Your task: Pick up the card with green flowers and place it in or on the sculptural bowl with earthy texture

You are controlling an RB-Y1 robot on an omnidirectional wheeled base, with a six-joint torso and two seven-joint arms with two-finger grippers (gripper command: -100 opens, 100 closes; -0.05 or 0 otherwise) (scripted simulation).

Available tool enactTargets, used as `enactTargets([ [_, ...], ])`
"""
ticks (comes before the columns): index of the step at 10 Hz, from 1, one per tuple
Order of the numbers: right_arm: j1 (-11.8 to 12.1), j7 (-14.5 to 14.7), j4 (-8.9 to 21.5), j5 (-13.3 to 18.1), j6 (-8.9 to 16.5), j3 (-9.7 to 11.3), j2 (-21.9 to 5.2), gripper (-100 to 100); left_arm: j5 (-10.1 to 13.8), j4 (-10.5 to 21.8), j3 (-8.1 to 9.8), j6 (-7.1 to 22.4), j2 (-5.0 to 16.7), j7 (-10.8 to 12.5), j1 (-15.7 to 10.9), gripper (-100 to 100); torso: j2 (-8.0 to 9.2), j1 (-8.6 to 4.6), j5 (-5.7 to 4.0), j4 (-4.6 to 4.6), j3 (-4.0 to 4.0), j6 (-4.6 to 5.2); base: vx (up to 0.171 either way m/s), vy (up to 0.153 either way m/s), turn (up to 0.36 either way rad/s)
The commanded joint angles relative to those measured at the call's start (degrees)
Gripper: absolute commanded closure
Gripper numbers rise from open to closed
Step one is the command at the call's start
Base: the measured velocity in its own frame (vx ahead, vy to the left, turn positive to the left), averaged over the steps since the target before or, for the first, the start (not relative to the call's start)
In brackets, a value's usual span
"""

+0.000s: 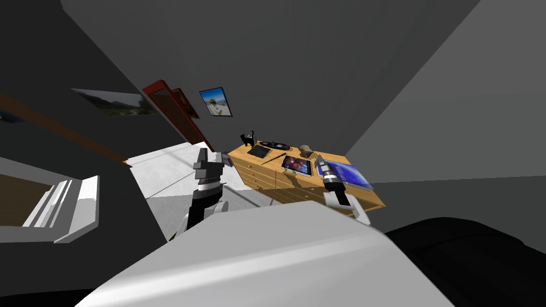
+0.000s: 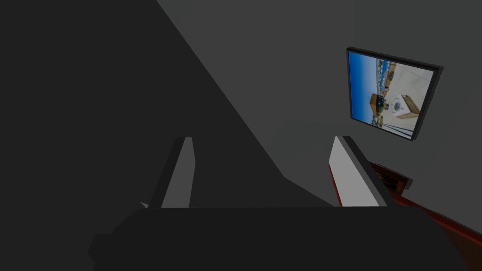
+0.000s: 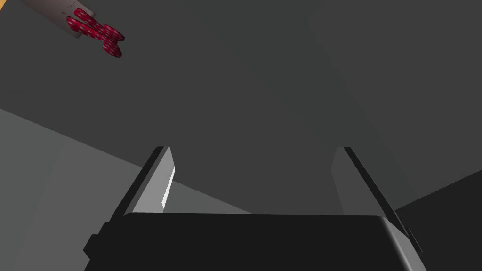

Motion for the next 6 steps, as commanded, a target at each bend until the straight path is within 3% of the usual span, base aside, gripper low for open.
enactTargets([
  [1,-0.57,1.49,2.5,1.44,1.22,-1.3,-0.87,-100,0.0,0.0,0.0,0.0,0.0,0.0,0.0,0,0.0,0.0,0.0,0.0,0.0,0.0,0.017,0.039,0.024],
  [6,-2.79,5.65,10.35,6.45,6.24,-3.93,-3.97,-100,0.0,0.0,0.0,0.0,0.0,0.0,0.0,0,-0.1,0.04,0.02,-0.02,-0.05,0.0,0.035,0.049,0.024],
])
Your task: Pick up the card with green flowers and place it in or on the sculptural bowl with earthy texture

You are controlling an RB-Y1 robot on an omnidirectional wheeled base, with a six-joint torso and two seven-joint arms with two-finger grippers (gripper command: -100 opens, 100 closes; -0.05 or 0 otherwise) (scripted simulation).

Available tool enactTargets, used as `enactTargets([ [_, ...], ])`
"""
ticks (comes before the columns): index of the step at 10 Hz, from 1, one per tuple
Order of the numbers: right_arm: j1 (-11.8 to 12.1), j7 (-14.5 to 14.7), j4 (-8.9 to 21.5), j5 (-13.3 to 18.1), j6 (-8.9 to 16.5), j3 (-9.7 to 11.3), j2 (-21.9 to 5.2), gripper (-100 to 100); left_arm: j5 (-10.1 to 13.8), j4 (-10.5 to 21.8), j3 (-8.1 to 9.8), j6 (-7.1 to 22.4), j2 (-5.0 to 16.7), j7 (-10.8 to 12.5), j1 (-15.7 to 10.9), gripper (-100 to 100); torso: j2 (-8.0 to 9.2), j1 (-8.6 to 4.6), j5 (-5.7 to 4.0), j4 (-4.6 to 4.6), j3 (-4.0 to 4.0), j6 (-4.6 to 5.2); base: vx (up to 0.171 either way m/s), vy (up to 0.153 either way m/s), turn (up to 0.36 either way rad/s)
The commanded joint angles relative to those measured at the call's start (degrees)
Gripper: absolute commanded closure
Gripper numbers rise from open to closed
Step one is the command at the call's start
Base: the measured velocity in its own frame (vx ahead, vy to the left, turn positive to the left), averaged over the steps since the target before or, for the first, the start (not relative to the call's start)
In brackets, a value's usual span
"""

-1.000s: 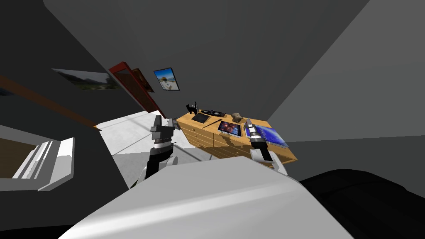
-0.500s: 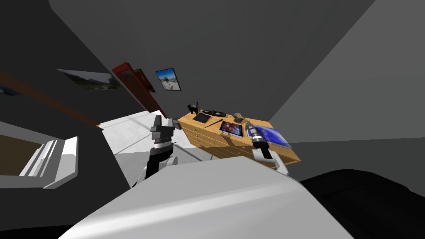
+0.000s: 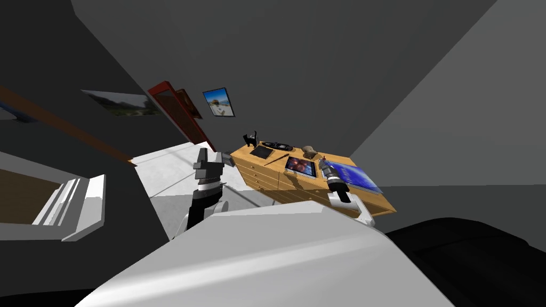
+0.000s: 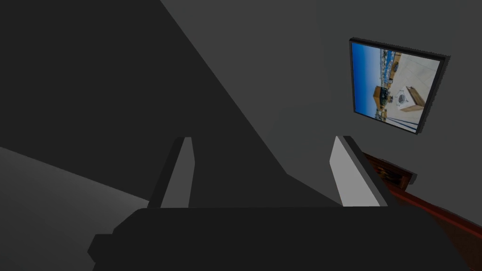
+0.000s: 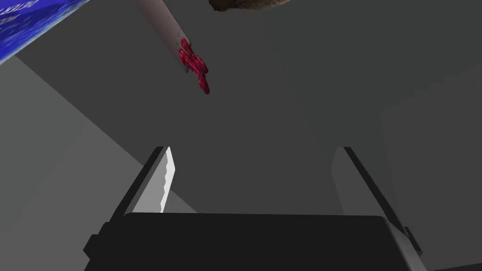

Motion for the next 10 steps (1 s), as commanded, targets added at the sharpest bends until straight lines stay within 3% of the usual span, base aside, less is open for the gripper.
enactTargets([
  [1,-0.53,0.78,1.8,0.82,0.25,-0.26,-0.02,-100,0.0,0.0,0.0,0.0,0.0,0.0,0.0,0,0.0,0.0,0.0,0.0,0.0,0.0,0.032,0.027,0.007],
  [5,-2.24,3.13,7.69,4.36,4.06,-1.14,-2.98,-100,0.0,0.0,0.0,0.0,0.0,0.0,0.0,0,0.0,-0.01,0.0,0.0,0.0,0.01,0.043,0.035,0.022],
  [6,-2.24,3.13,7.69,4.36,4.06,-1.14,-2.98,-100,0.0,0.0,0.0,0.0,0.0,0.0,0.0,0,-0.04,0.01,0.0,-0.01,-0.02,0.0,0.039,0.026,0.006],
  [10,-3.74,4.74,12.79,7.3,7.35,-1.31,-6.1,-100,0.0,0.0,0.0,0.0,0.0,0.0,0.0,0,-0.01,-0.05,-0.01,0.0,-0.01,0.0,0.045,0.025,0.021],
])
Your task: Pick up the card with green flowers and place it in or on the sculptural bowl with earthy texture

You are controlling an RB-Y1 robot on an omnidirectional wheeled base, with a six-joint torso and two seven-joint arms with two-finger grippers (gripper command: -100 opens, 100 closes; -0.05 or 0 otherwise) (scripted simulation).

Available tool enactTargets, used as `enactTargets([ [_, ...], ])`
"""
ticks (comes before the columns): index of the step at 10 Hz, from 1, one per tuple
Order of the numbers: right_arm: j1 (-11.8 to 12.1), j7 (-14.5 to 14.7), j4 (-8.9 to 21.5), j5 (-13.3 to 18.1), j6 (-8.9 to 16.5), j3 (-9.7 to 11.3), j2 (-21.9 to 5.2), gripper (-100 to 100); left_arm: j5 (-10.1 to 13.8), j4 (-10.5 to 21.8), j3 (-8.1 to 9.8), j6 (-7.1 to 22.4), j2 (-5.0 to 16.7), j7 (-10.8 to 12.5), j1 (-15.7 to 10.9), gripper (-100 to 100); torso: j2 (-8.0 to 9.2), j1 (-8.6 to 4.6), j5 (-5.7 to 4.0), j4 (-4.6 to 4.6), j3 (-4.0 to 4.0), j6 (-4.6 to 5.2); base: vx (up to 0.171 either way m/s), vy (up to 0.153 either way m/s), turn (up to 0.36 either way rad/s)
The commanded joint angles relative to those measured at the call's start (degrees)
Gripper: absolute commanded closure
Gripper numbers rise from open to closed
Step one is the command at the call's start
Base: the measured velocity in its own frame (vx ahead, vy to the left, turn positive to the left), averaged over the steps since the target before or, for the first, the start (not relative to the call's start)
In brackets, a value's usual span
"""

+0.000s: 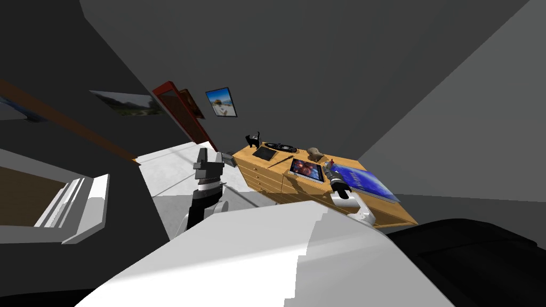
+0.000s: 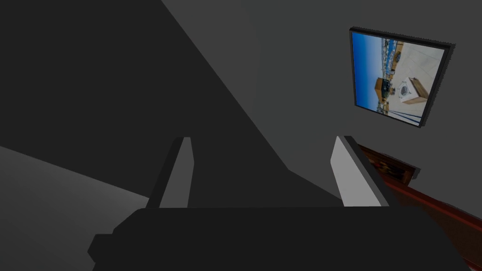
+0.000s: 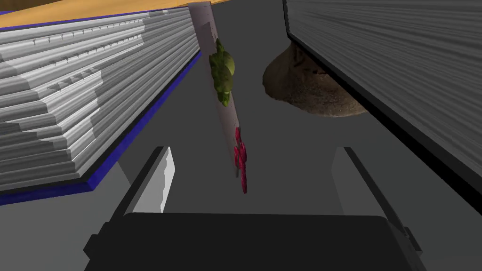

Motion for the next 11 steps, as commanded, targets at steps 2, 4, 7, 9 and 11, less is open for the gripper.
enactTargets([
  [2,-0.7,0.79,3.0,1.6,1.82,-0.06,-2.08,-100,0.0,0.0,0.0,0.0,0.0,0.0,0.0,0,-0.01,0.01,0.0,-0.01,-0.01,0.01,0.053,0.026,0.018],
  [4,-1.47,1.44,5.5,2.98,3.42,0.06,-4.2,-100,0.0,0.0,0.0,0.0,0.0,0.0,0.0,0,0.0,-0.01,-0.01,0.0,0.0,0.01,0.057,0.027,0.024],
  [7,-1.7,1.63,6.43,3.39,3.28,-0.08,-4.52,0,0.0,0.0,0.0,0.0,0.0,0.0,0.0,0,0.1,-0.04,-0.01,0.01,0.05,0.01,0.025,0.014,0.006],
  [9,-2.66,-2.55,8.48,7.7,3.48,0.21,-5.67,-100,0.0,0.0,0.0,0.0,0.0,0.0,-0.01,0,0.29,-0.06,-0.02,0.05,0.16,0.0,-0.033,0.01,0.069],
  [11,-3.62,-5.66,10.56,10.34,3.69,0.51,-6.83,-100,0.0,0.0,0.0,0.0,0.0,0.0,-0.01,0,0.3,-0.09,-0.02,0.06,0.17,0.02,-0.023,0.004,0.042],
])
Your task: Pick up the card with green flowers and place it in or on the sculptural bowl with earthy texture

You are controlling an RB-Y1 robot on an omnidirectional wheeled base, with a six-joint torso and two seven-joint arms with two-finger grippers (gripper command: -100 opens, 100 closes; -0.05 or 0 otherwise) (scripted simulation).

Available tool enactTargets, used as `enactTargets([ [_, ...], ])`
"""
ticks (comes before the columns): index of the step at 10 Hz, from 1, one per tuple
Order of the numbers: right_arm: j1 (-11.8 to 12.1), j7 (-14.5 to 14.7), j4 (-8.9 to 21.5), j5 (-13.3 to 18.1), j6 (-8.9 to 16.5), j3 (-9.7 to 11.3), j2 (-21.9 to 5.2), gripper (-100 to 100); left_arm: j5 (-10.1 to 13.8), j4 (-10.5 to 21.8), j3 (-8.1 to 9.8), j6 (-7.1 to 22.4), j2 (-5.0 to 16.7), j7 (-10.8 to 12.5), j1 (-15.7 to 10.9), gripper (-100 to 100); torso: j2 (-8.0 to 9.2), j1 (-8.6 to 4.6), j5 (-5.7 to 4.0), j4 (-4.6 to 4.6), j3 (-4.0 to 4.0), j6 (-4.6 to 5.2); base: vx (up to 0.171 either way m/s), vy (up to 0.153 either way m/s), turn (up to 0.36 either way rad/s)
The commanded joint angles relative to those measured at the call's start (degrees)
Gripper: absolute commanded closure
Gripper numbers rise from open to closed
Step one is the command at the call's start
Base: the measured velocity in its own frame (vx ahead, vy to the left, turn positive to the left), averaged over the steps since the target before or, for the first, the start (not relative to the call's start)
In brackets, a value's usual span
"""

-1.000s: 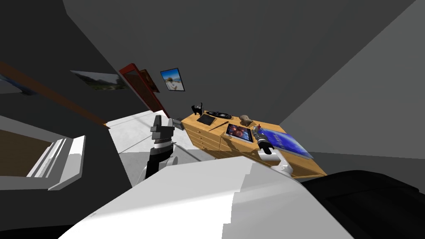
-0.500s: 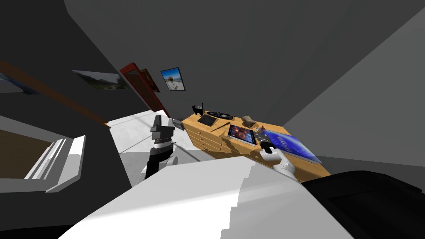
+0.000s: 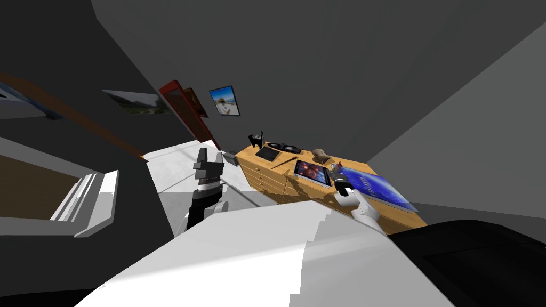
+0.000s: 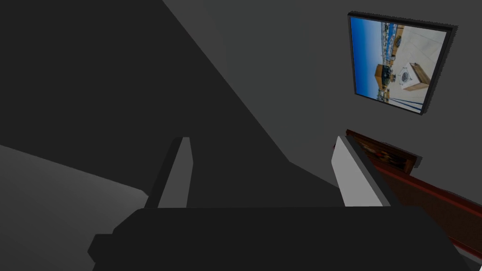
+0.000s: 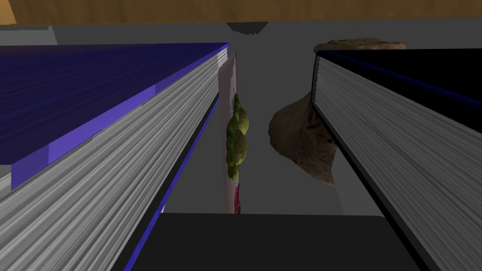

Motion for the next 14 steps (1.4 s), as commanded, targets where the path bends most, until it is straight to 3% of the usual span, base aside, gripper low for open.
enactTargets([
  [1,-0.49,-2.86,0.94,2.86,0.2,0.2,-0.6,-100,0.0,0.0,0.0,0.0,0.0,0.0,0.0,0,0.0,0.0,0.0,0.0,0.0,0.0,-0.029,0.004,0.047],
  [3,-0.49,-4.82,0.94,3.21,0.2,0.2,-0.6,-100,0.0,0.0,0.0,0.0,0.0,0.0,0.01,0,-0.04,-0.01,0.0,-0.01,-0.02,0.03,-0.006,0.001,0.001],
  [4,-1.45,-7.17,3.02,5.96,0.41,0.5,-1.77,-100,0.0,0.0,0.0,0.0,0.0,0.0,0.01,0,-0.07,-0.01,0.0,-0.01,-0.04,0.03,-0.023,0.01,0.09],
  [6,-1.45,-10.23,3.02,7.69,0.41,0.5,-1.77,-100,0.0,0.0,0.0,0.0,0.0,0.0,0.0,0,0.0,0.01,0.0,0.0,0.0,0.02,-0.024,0.006,0.026],
  [7,-2.41,-11.94,5.09,10.09,0.62,0.79,-2.93,-100,0.0,0.0,0.0,0.0,0.0,0.0,0.01,0,-0.02,-0.01,0.0,0.0,-0.01,0.03,-0.031,0.012,0.084],
  [8,-2.41,-13.55,5.09,11.73,0.62,0.79,-2.93,-100,0.0,0.0,0.0,0.0,0.0,0.0,0.0,0,0.0,0.02,0.0,0.0,0.0,0.0,-0.032,0.009,0.054],
  [10,-2.41,-15.63,5.09,12.17,0.62,0.79,-2.93,-100,0.0,0.0,0.0,0.0,0.0,0.0,0.01,0,-0.03,-0.01,0.0,0.0,-0.01,0.03,-0.007,0.001,-0.003],
  [11,-3.37,-17.92,7.17,14.9,0.83,1.09,-4.09,-100,0.0,0.0,0.0,0.0,0.0,0.0,0.01,0,-0.07,-0.02,0.0,-0.01,-0.04,0.03,-0.021,0.004,0.092],
  [13,-3.37,-21.04,7.17,16.65,0.83,1.09,-4.09,-100,0.0,0.0,0.0,0.0,0.0,0.0,0.01,0,-0.01,-0.01,0.0,0.0,0.0,0.03,-0.023,0.005,0.024],
  [14,-4.33,-22.71,9.24,19.03,1.04,1.39,-5.25,-100,0.0,0.0,0.0,0.0,0.0,0.0,0.01,0,-0.03,0.0,0.0,0.0,-0.01,0.04,-0.028,0.015,0.078],
])
